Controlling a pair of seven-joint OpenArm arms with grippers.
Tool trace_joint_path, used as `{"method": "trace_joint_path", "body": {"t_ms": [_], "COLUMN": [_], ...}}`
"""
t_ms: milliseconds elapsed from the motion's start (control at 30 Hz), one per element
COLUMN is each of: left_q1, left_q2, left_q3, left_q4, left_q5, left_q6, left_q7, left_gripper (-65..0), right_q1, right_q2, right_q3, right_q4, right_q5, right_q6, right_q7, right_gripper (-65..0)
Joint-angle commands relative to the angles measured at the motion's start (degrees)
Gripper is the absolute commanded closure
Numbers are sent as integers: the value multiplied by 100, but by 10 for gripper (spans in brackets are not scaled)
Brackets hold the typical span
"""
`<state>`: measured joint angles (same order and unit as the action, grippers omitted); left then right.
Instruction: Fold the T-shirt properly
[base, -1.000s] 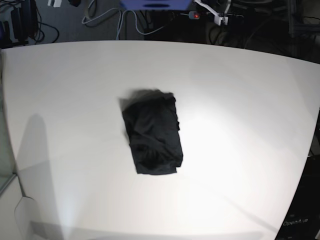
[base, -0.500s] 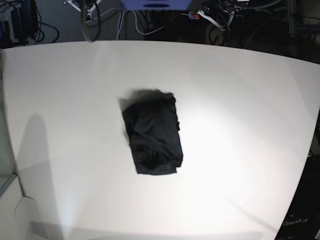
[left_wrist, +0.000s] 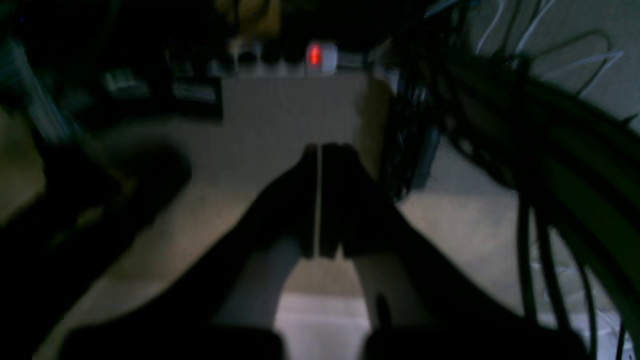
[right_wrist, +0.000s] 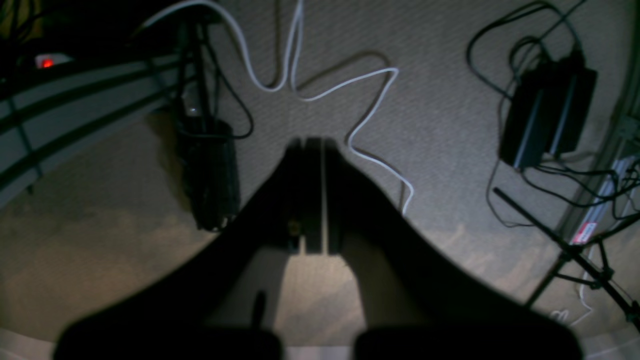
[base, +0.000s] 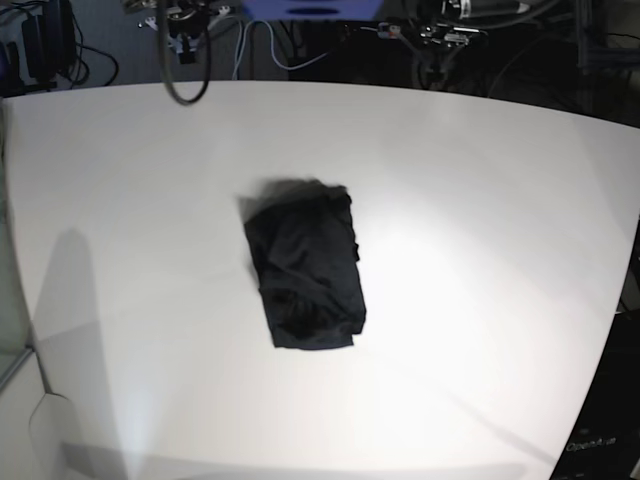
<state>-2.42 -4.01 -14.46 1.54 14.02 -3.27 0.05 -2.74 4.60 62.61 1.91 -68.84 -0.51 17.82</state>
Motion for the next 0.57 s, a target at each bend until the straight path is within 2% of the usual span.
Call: {"method": "trace_joint_path", "body": {"t_ms": [0,133,533], "left_q1": [-18,-18,-9], "left_q2": [-34,-25,45], "left_q3": [17,44,44], "left_q4": [79,132,132], "left_q5": [-70,-88,-114], "left_q6": [67,525,525], "left_q7": [17,78,78], "left_gripper": [-11,-11,-11], "right_q1": [-3,-11,-20], "right_q2": [54,63,63], "right_q3": [29,29,3], "right_q4": [24,24,24], "right_q5": [14,14,5], "right_q6": [-67,-67,-59], "right_q7": [59,77,191], "right_gripper": [-9,-9,-9]}}
